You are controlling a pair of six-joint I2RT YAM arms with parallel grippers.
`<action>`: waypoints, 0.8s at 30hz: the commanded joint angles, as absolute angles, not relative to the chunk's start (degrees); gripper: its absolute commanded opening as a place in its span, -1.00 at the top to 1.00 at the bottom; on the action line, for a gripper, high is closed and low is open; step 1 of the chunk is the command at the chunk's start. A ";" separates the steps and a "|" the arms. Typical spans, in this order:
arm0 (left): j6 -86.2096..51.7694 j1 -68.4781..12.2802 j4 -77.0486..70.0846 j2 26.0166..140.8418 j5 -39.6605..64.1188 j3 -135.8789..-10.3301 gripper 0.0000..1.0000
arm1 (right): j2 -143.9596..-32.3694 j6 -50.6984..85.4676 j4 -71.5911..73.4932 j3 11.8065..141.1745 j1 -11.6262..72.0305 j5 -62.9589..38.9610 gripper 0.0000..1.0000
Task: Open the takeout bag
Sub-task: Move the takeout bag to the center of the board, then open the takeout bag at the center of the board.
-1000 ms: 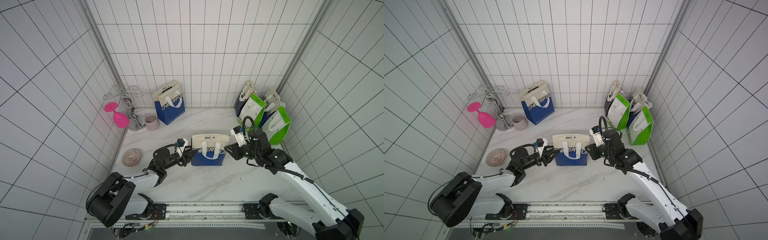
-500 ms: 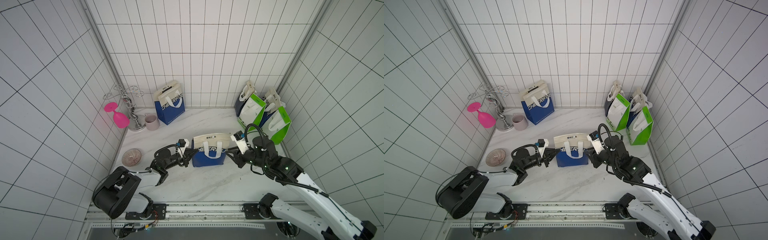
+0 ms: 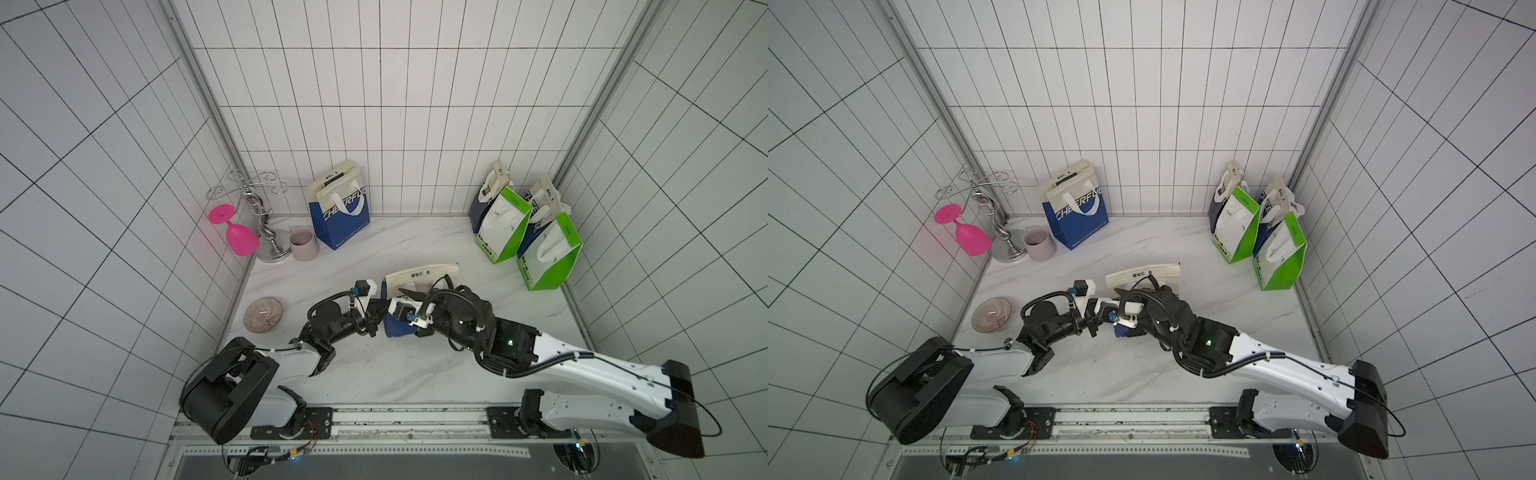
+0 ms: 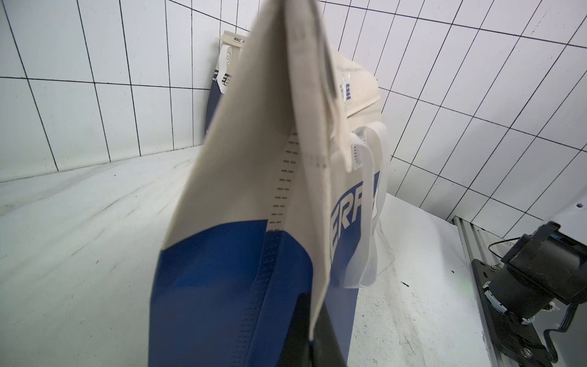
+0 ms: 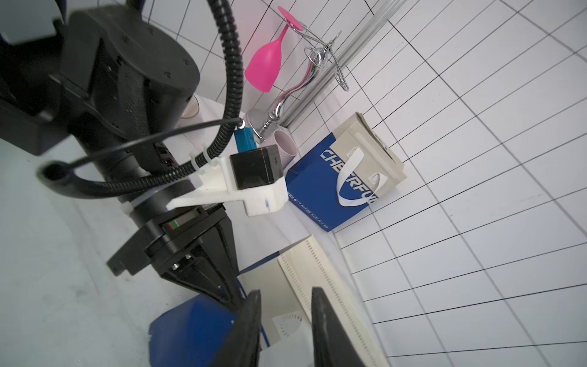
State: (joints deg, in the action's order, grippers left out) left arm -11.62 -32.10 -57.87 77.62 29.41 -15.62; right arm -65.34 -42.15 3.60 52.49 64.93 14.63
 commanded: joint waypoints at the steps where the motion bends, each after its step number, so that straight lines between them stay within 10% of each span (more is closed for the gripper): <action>1: -11.33 -32.61 -59.92 76.26 28.75 -16.25 1.00 | -67.85 -52.62 11.17 49.74 65.39 20.49 0.41; 24: -9.58 -32.78 -56.14 72.87 28.33 -16.67 1.00 | -71.43 -52.09 16.51 47.20 60.83 18.46 0.32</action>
